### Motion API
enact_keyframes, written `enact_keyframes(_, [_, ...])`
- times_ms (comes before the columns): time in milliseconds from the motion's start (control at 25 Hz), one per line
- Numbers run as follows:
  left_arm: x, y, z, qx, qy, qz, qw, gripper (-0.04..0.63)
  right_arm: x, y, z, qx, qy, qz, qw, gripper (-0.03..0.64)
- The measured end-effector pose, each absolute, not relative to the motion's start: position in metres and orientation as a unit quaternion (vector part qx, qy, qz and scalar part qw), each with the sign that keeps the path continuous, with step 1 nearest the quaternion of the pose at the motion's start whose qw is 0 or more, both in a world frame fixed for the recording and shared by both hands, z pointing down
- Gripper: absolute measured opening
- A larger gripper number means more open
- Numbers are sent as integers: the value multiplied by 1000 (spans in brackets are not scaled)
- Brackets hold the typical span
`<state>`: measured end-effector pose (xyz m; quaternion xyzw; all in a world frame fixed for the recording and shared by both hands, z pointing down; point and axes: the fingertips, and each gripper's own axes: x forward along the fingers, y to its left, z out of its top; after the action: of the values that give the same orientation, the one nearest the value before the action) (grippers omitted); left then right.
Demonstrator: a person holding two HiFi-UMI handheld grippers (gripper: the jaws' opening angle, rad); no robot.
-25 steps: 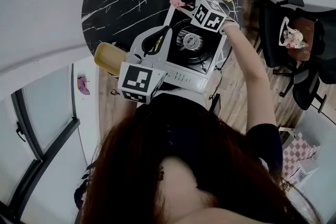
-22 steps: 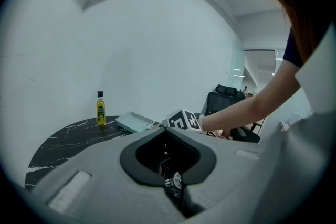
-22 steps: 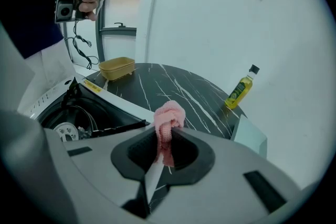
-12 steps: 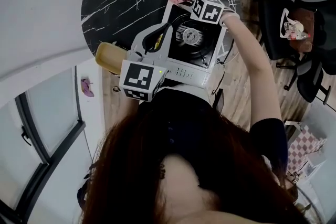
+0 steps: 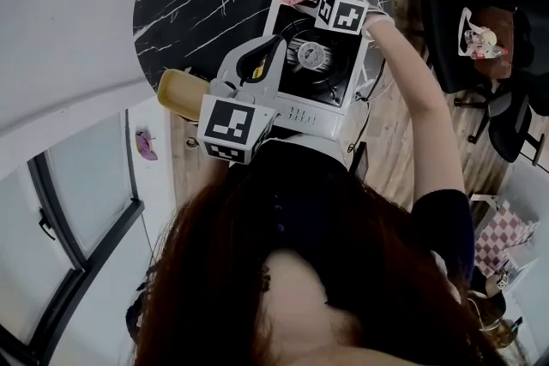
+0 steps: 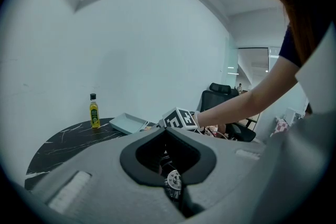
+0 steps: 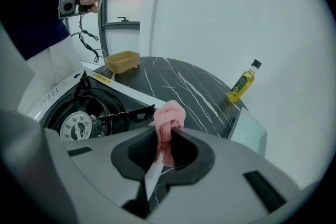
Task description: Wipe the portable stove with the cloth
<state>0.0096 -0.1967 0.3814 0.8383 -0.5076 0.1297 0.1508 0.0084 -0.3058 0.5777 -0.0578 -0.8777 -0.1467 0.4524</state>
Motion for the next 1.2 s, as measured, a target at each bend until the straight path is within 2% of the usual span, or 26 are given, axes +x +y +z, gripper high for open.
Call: enact_keyframes(1200, [33, -192, 382, 853, -481, 151, 138, 9, 54, -302, 579, -64, -874, -138, 462, 54])
